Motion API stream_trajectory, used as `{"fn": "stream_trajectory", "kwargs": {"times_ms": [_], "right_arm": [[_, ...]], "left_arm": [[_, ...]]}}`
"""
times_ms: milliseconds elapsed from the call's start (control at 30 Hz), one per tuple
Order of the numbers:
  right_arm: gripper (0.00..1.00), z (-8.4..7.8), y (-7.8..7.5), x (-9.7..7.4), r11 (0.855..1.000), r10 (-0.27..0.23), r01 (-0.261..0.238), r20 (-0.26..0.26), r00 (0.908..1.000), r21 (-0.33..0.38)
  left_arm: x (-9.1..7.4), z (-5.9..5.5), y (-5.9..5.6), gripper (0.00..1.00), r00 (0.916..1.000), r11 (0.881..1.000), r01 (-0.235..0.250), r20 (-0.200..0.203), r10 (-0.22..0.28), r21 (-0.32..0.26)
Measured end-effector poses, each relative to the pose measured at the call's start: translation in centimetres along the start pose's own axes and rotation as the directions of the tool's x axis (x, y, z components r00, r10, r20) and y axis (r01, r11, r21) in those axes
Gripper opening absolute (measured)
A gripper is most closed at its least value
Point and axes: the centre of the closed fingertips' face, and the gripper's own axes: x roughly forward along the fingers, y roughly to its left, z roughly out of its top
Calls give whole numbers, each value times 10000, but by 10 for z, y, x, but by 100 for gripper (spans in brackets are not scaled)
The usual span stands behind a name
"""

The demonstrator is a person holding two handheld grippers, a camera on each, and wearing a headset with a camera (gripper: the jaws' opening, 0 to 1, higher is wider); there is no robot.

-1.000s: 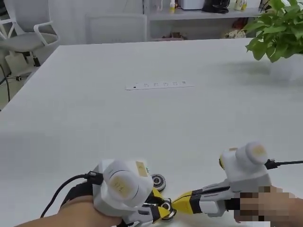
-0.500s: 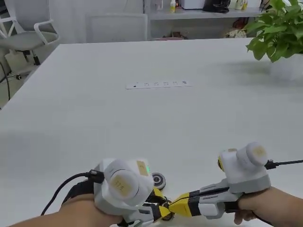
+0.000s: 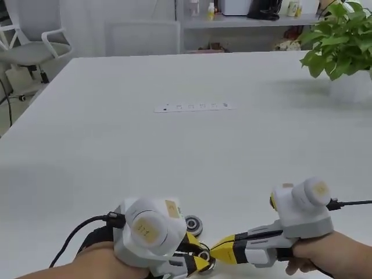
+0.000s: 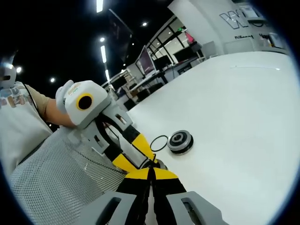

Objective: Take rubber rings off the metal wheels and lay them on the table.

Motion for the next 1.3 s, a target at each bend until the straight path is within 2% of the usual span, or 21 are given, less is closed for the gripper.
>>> {"fn": "stream_trajectory", "kwargs": {"times_ms": [67,133,333,467,667,1000,1300], "right_arm": [[0,2,0,-1,10000,5,-5,21,10000,14],[0,3,1,-1,10000,26,-26,20,10000,-36],[0,12,4,-4,10000,87,-86,215,9997,-33],[0,20,5,-5,9998,176,-175,379,9991,-20],[0,30,12,-4,9992,330,-323,306,9990,-234],[0,51,16,8,9966,431,-417,184,9989,-707],[0,52,17,30,9942,420,-454,-367,9984,-971]], "left_arm": [[-3,2,-2,19,9999,9996,119,-9,-119,-245],[-7,1,-3,21,9998,9997,199,-47,-200,-161],[-21,6,-8,30,9989,9981,449,134,-444,-424],[-35,11,-3,34,9987,9974,303,430,-275,-648],[-58,12,6,42,9975,9960,-37,696,99,-888],[-86,3,19,55,9928,9879,-670,890,799,-1397],[-106,-13,30,64,9864,9746,-1209,872,1393,-1888]]}}
